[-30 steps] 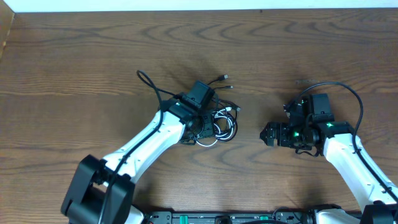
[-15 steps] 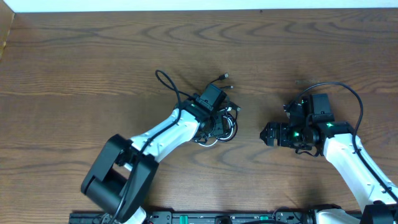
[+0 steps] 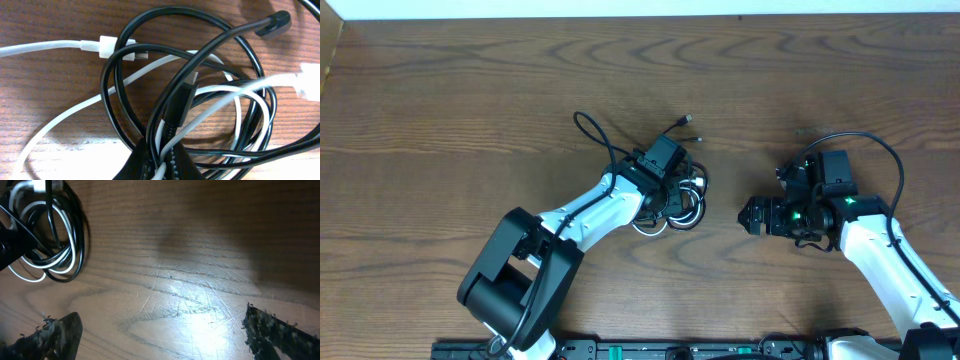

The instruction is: Untangle cables

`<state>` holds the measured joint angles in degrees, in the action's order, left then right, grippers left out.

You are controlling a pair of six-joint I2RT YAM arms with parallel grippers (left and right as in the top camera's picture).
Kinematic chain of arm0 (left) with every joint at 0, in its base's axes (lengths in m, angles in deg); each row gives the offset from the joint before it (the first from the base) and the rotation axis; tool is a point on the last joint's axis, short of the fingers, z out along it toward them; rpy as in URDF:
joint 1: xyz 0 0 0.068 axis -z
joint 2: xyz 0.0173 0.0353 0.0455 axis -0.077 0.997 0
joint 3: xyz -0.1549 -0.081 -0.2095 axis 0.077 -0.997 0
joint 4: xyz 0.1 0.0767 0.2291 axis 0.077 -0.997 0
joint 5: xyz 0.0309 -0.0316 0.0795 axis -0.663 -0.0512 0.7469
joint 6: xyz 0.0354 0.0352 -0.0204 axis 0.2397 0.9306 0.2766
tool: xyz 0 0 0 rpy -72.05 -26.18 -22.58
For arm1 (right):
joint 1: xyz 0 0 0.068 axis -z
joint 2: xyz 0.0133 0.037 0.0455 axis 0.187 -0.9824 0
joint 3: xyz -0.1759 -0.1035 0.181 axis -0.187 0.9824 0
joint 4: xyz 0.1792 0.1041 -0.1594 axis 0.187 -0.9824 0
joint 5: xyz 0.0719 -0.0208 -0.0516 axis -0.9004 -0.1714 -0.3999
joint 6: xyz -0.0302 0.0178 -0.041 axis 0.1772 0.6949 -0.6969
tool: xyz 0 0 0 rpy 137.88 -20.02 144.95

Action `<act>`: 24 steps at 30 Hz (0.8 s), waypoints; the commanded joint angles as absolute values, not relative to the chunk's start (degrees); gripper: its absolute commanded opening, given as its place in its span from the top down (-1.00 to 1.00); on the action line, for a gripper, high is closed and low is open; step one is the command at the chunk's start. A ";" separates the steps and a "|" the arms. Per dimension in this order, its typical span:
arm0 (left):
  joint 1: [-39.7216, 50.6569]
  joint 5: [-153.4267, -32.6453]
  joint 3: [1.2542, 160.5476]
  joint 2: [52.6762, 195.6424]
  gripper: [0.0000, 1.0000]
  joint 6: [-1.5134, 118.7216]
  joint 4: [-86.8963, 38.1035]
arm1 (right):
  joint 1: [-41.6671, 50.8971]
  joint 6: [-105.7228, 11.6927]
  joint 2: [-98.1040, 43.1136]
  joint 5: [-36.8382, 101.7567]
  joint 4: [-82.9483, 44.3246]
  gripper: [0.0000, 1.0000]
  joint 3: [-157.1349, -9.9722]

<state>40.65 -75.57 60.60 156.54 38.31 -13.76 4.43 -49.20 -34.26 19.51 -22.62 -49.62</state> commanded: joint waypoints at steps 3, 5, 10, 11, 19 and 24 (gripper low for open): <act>40.71 -77.30 60.22 147.84 0.85 42.83 -13.83 | 4.30 -49.16 -34.54 21.45 -22.27 -0.98 -49.62; 40.71 -78.98 60.22 143.64 0.85 44.50 -13.85 | 4.30 -49.14 -34.54 21.52 -21.36 -0.99 -49.62; 40.71 -79.97 60.22 135.82 0.85 44.67 -13.87 | 4.30 -43.98 -34.54 15.60 -16.90 -0.98 -49.62; 40.71 -79.97 60.22 134.75 0.85 44.67 -13.87 | 4.30 -43.76 -34.54 13.89 -15.85 -0.98 -49.62; 40.73 -79.90 60.22 134.64 0.85 44.65 -15.27 | 4.30 -43.78 -34.52 -5.43 -7.37 -0.77 -49.62; 40.78 -79.79 60.22 135.97 0.85 43.75 -15.80 | 4.30 -43.76 -34.52 -15.29 -5.38 -0.84 -49.62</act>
